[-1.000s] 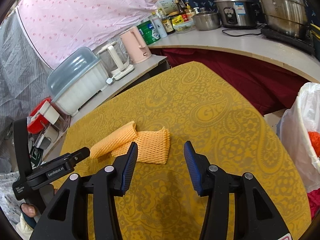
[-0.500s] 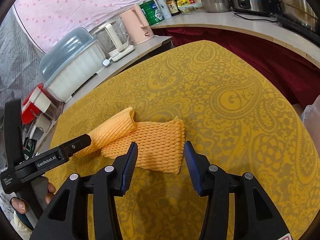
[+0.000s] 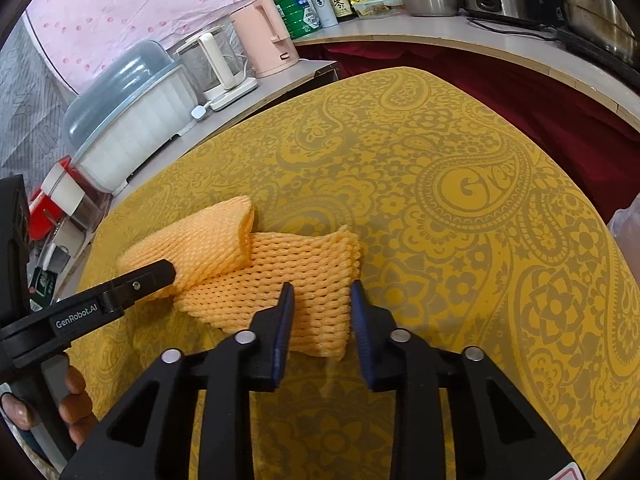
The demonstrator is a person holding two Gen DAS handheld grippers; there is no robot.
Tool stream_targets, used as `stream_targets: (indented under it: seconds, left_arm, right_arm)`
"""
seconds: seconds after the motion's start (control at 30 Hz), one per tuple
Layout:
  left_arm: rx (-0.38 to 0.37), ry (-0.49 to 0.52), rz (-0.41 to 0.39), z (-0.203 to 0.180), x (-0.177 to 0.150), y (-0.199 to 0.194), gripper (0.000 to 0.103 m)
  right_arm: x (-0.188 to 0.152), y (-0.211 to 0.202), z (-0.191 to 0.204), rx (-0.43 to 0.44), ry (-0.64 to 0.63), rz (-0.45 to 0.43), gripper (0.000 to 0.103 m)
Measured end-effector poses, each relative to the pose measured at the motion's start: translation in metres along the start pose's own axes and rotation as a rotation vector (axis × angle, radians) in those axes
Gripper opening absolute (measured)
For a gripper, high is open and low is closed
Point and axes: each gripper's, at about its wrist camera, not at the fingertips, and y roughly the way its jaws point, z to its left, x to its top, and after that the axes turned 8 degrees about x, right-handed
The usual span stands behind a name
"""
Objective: Collect trash
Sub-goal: 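Grasp one orange sponge cloth with the right gripper while the left gripper grasps the other, then carry both orange cloths over the white bin and open both grippers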
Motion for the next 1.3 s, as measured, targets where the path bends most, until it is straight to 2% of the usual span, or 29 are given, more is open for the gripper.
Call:
stream_targets:
  seconds: [0.03, 0.13, 0.2, 0.43, 0.73, 0.93, 1.3]
  left_arm:
    - [-0.019, 0.004, 0.006, -0.001, -0.001, -0.002, 0.034]
    - [-0.026, 0.014, -0.001, -0.008, -0.005, -0.008, 0.026]
    - [-0.033, 0.025, -0.003, -0.013, -0.008, -0.014, 0.021]
    - [-0.045, 0.03, -0.03, -0.027, -0.021, -0.042, 0.019]
    - [-0.061, 0.056, -0.085, -0.052, -0.032, -0.089, 0.019]
    - [-0.084, 0.102, -0.125, -0.084, -0.042, -0.121, 0.019]
    - [-0.14, 0.212, -0.162, -0.158, -0.059, -0.153, 0.019]
  right_arm:
    - [0.0, -0.002, -0.001, 0.001, 0.003, -0.003, 0.018]
    - [-0.002, -0.011, -0.003, 0.006, 0.006, -0.014, 0.01]
    - [-0.003, -0.018, -0.002, 0.017, 0.003, -0.024, 0.009]
    - [-0.009, -0.053, 0.007, 0.033, -0.013, -0.069, 0.006]
    - [-0.016, -0.121, -0.015, 0.008, 0.022, -0.174, 0.006]
    - [-0.022, -0.173, -0.037, -0.014, 0.051, -0.258, 0.006]
    - [-0.035, -0.256, -0.092, -0.07, 0.136, -0.396, 0.006]
